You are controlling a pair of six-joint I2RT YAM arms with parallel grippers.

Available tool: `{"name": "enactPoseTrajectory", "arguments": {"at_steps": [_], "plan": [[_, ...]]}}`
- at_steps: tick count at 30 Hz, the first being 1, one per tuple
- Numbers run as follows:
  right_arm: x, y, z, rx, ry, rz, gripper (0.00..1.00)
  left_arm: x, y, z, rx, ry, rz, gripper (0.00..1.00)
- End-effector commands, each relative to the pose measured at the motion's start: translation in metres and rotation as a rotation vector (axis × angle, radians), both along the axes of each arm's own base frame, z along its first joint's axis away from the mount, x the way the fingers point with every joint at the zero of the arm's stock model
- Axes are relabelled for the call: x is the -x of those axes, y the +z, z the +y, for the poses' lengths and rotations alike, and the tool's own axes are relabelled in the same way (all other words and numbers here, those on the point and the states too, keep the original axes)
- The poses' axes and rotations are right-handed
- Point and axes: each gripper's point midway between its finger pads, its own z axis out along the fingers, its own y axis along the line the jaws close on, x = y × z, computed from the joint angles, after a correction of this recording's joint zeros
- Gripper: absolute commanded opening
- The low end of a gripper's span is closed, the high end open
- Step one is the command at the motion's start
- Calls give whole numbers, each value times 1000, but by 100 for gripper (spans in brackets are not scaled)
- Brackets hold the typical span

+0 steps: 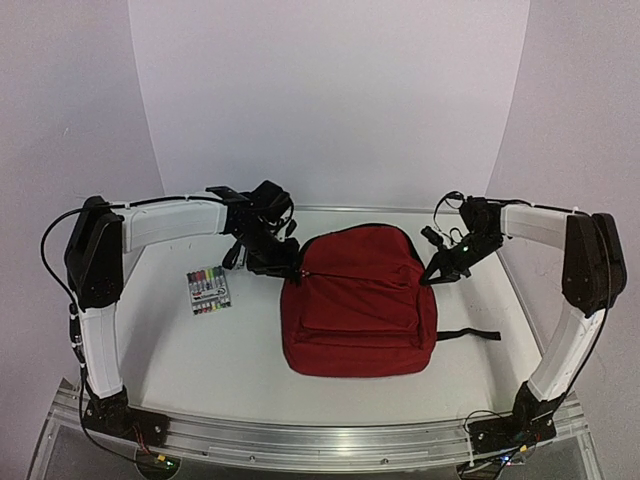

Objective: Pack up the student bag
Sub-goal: Unzip the student bag at the center of the board.

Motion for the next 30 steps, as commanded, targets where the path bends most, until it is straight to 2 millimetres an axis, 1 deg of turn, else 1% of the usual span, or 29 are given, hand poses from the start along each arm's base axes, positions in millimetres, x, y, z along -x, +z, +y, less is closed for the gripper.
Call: {"name": "enactPoseTrajectory", "arguments": {"at_steps": [1,2,4,6,7,9,10,12,14,15,18,21,22,23,25,27,28,30], "plan": [[-32,-13,-69,218,-75,-44,0,11,0,42,-83,52,32,0],[-35,-15,-71,223,-70,-48,0,17,-3,40,-76,33,48,0],[-44,-11,-68,210,-62,-62,0,30,-2,24,-37,-47,53,0],[-53,-5,-62,176,-63,-70,0,47,1,1,-3,-148,47,0],[-58,1,-58,149,-61,-75,0,59,5,-14,15,-211,43,0],[-61,8,-49,117,-44,-70,0,69,9,-37,46,-277,28,0],[-59,13,-42,103,-24,-71,0,73,12,-46,63,-300,21,0],[-53,23,-28,78,10,-83,0,69,21,-60,105,-298,0,0],[-41,29,-13,68,49,-88,0,61,30,-69,131,-286,-23,0],[-35,30,-6,66,69,-88,0,58,35,-72,142,-284,-34,0],[-19,31,5,76,109,-89,0,50,47,-78,162,-282,-64,0],[-15,31,-3,131,126,-102,19,50,48,-80,164,-293,-58,0],[-15,34,-6,154,143,-121,26,51,47,-79,161,-293,-55,0],[-16,40,-10,178,159,-149,34,51,46,-78,158,-289,-52,0],[-21,58,-15,213,180,-232,54,47,46,-76,164,-274,-48,0],[-25,76,-15,217,191,-299,67,43,51,-77,191,-259,-52,0],[-26,84,-13,205,194,-320,71,41,53,-78,201,-255,-55,0],[-29,98,-5,160,193,-345,73,39,57,-83,223,-264,-58,0]]}}
